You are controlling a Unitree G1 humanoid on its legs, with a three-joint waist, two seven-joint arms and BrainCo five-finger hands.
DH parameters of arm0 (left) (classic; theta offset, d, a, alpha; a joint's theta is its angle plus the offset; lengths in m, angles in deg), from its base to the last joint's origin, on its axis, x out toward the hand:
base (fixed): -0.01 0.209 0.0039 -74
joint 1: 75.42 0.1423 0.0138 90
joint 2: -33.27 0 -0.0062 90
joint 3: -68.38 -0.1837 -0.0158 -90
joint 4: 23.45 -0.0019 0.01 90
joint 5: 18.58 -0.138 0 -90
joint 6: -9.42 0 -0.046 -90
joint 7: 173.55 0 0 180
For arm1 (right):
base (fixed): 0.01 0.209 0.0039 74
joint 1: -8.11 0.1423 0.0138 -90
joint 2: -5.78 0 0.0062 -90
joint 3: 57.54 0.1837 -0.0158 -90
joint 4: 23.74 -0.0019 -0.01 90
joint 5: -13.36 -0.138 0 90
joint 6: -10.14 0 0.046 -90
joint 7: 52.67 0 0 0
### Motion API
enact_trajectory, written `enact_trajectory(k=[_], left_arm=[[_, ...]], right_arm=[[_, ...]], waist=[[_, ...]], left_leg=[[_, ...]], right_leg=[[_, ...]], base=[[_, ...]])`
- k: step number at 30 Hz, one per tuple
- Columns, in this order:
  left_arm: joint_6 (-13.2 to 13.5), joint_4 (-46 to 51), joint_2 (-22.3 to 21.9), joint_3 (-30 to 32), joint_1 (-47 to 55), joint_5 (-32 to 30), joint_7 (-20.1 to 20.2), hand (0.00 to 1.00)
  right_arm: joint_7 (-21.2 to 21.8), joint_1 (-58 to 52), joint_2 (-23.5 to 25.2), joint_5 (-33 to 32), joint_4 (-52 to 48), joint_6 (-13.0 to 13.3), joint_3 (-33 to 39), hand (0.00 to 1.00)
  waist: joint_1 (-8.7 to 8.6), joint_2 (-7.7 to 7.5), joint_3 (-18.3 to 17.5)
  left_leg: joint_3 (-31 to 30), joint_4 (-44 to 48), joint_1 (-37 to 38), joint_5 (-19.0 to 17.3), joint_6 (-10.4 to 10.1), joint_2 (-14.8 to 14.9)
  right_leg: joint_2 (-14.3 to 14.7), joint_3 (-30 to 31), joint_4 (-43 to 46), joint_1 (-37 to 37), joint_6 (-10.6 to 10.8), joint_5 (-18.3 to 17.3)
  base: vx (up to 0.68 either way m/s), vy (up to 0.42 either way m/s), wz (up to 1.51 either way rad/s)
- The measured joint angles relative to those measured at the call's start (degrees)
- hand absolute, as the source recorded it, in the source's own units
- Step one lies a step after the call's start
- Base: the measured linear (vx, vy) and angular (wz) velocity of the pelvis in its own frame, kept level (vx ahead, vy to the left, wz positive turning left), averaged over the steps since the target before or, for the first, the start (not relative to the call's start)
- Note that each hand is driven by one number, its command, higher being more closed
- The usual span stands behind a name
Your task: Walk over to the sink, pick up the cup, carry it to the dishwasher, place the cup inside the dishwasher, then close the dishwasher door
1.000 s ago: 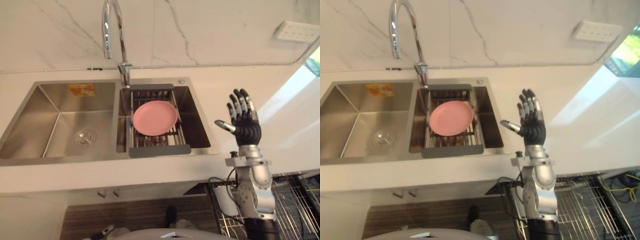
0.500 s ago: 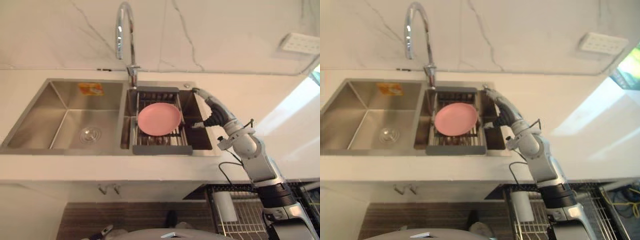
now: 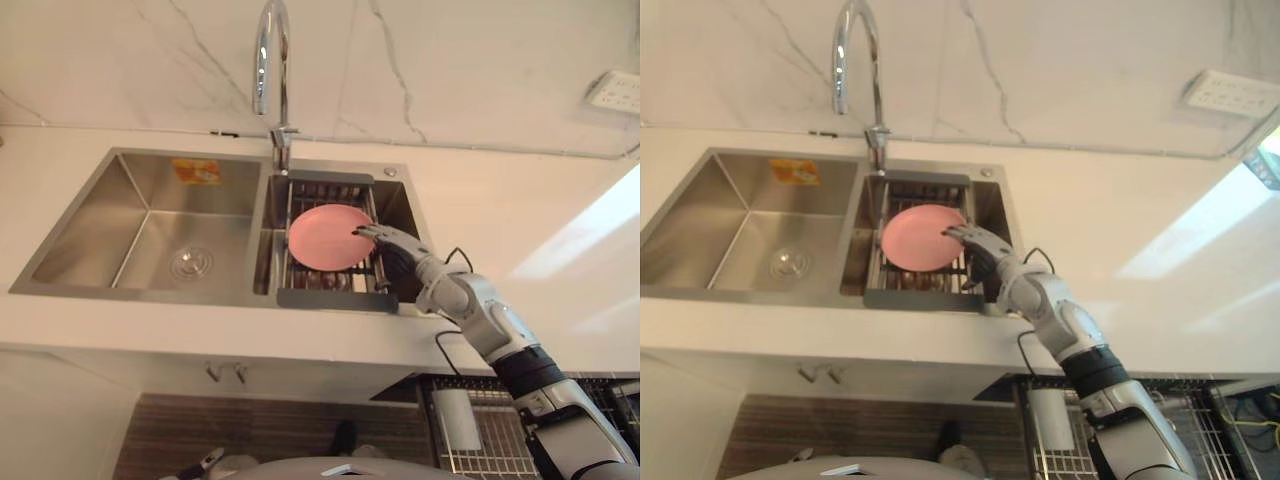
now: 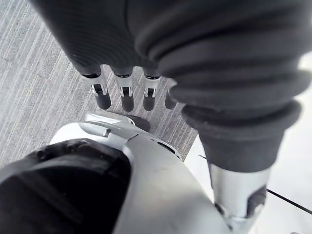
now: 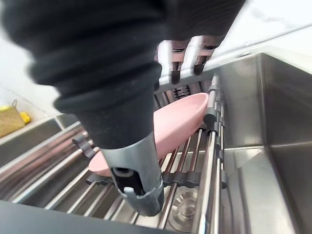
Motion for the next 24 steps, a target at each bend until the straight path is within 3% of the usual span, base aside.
enact_trajectory(k=[9,13,19,20,24], left_arm=[[-0.37,1.74,0.15,-0.02,0.22,-1.18,0.13,0.0],[-0.11,3.88,0.24,0.11,1.34,-1.87,1.08,0.0],[3.62,4.88,0.02,0.25,5.07,-6.37,4.18,0.0],[4.28,4.89,-0.12,0.25,5.81,-6.73,4.59,0.0],[5.33,4.87,-0.38,0.33,6.8,-6.75,5.2,0.0]], right_arm=[[-9.12,2.19,0.35,9.21,6.35,0.12,-2.62,0.0],[-11.13,3.81,0.25,11.39,10.34,0.18,-2.7,0.0],[-15.17,5.3,0.02,14.24,14.06,1.44,-4.48,0.0],[-15.18,5.96,0.0,14.26,15.07,1.71,-4.83,1.0],[-15.54,6.2,-0.73,14.32,15.4,1.8,-5.19,1.0]], waist=[[1.22,-0.48,0.55],[1.49,-0.69,1.47],[3.27,-1.05,2.38],[3.45,-1.06,2.39],[4.07,-1.17,2.46]], left_leg=[[-1.33,0.03,-0.46,0.29,0.35,-0.52],[-2.7,0.05,-1.32,0.69,0.62,-0.99],[-3.91,0.11,-2.15,0.77,0.7,-1.18],[-4.13,0.09,-2.2,0.77,0.71,-1.27],[-5.08,0.07,-2.48,0.84,0.86,-1.64]], right_leg=[[-0.63,-1.17,0.0,0.27,0.18,0.07],[-1.25,-2.5,0.0,0.24,0.35,0.11],[-1.52,-3.26,0.01,0.08,0.58,-0.02],[-1.62,-3.56,0.01,0.12,0.62,-0.05],[-2.01,-4.28,0.01,0.29,0.71,-0.1]], base=[[0.0,0.031,0.06],[-0.01,0.033,0.19],[0.01,0.029,0.1],[0.02,0.038,0.08],[0.01,0.043,0.12]])
